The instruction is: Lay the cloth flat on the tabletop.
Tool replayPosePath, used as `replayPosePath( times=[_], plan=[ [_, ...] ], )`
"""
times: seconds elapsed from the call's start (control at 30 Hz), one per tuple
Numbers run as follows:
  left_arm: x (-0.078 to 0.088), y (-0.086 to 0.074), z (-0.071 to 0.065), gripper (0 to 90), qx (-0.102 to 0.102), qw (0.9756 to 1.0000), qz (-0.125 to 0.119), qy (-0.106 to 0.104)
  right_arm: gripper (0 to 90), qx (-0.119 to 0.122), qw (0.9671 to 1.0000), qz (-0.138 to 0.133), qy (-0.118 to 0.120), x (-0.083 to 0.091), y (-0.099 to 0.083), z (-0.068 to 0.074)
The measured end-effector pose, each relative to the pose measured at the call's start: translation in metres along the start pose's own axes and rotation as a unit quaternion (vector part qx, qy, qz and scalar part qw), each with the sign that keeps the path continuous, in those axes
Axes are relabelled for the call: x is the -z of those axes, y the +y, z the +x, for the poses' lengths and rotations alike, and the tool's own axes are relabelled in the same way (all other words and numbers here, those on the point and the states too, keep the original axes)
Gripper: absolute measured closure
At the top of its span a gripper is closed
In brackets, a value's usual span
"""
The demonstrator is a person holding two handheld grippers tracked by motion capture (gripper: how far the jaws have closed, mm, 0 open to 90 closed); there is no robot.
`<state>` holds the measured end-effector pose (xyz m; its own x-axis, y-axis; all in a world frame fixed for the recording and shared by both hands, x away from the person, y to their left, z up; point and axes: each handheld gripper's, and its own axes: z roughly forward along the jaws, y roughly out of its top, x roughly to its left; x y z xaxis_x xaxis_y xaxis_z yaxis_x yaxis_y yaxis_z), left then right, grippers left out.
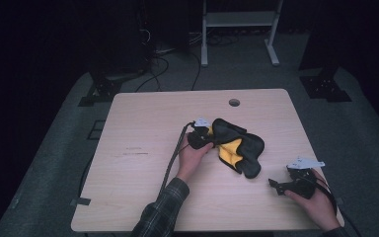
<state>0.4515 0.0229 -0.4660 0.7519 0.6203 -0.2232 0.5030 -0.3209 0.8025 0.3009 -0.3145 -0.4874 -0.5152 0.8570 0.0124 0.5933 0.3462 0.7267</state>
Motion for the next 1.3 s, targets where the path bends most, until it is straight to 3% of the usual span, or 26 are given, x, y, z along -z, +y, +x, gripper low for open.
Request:
replayPosePath(
  times=[0.1,0.4,0.63,0.77,0.87,1.07,1.23,1.3],
  plan=[
    [0.004,0.001,0.001,84.5,0.002,1.0,0.0,-0.007,7.8,0.0,1.0,0.0,0.0,0.0,0.0,0.0],
    [0.018,0.004,-0.006,86.2,-0.038,0.9992,0.014,-0.004,7.9,0.003,1.0,0.0,0.002,0.0,0.0,-0.001],
    [0.037,0.001,-0.004,86.2,-0.054,0.9983,0.017,-0.014,25.1,-0.002,0.9997,0.007,0.021,0.004,0.008,-0.002],
    [0.045,-0.003,-0.003,86.2,-0.056,0.998,0.023,-0.016,31.4,0.006,0.9998,-0.01,0.018,0.008,0.015,-0.002],
    [0.054,-0.009,-0.003,86.1,-0.062,0.9975,0.03,-0.015,38.3,0.008,0.999,-0.038,0.022,0.014,0.03,-0.005],
    [0.065,-0.015,-0.001,86.1,-0.074,0.9963,0.042,-0.012,47.8,0.014,0.9972,-0.064,0.036,0.015,0.055,-0.011],
    [0.07,-0.019,0.001,85.9,-0.075,0.996,0.045,-0.019,50.0,0.027,0.9958,-0.068,0.055,0.006,0.076,-0.014],
    [0.072,-0.02,0.001,85.9,-0.072,0.9961,0.045,-0.024,50.5,0.036,0.9943,-0.067,0.074,-0.007,0.092,-0.013]
  ],
)
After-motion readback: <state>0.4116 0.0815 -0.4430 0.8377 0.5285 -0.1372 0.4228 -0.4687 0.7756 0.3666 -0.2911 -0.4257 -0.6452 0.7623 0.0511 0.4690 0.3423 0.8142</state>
